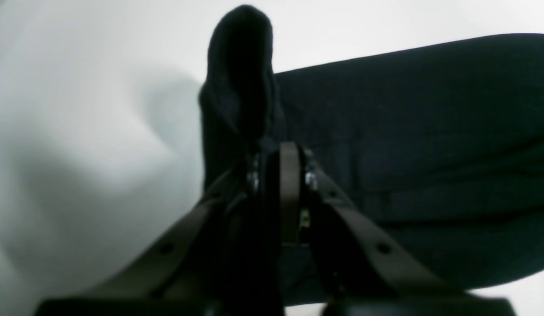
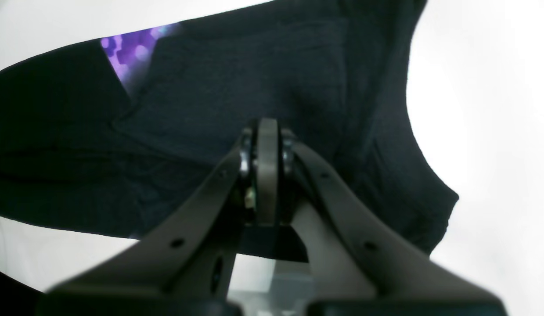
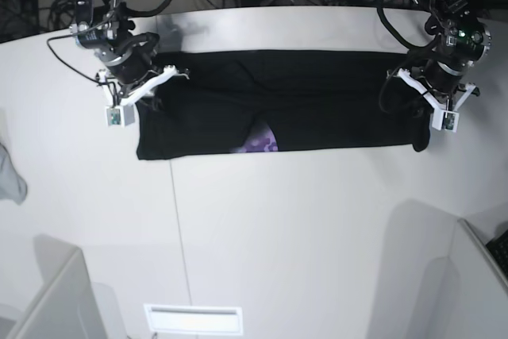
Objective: Fold the T-shirt properly
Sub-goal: 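Fold the strip end with the left gripper toward the right gripper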
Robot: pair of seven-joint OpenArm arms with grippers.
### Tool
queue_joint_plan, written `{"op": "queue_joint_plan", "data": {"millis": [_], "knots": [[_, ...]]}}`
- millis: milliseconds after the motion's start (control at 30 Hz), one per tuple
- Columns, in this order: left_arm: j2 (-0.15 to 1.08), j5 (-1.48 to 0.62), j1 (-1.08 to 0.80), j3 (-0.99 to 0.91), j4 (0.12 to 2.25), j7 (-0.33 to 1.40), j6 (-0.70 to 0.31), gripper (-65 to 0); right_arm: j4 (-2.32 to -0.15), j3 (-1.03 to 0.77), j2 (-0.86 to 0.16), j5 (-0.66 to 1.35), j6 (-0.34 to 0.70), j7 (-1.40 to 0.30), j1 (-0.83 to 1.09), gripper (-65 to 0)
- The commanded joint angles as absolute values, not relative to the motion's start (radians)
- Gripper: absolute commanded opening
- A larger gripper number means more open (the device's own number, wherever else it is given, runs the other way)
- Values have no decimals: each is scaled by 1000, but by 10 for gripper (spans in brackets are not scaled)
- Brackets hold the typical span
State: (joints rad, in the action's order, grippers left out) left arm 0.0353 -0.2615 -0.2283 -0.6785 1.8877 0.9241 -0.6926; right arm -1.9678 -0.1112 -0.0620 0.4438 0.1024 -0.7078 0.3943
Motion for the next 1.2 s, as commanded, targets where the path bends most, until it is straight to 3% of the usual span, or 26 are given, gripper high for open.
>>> {"op": "queue_joint_plan", "data": {"millis": [0, 267, 467, 1167], "knots": [[31, -275, -228, -659, 1906, 903, -698, -650, -1980, -114, -65, 450, 108, -691, 390, -650], [13, -283, -243, -447, 1902, 901, -584, -650, -1980, -114, -65, 450, 108, -691, 390, -650], [-24, -277, -242, -358, 1902, 901, -568, -650, -1979, -114, -65, 450, 108, -691, 392, -650], [-81, -283, -216, -246, 1899, 901, -496, -650, -1945, -114, -65, 450, 108, -688, 390, -650]]}}
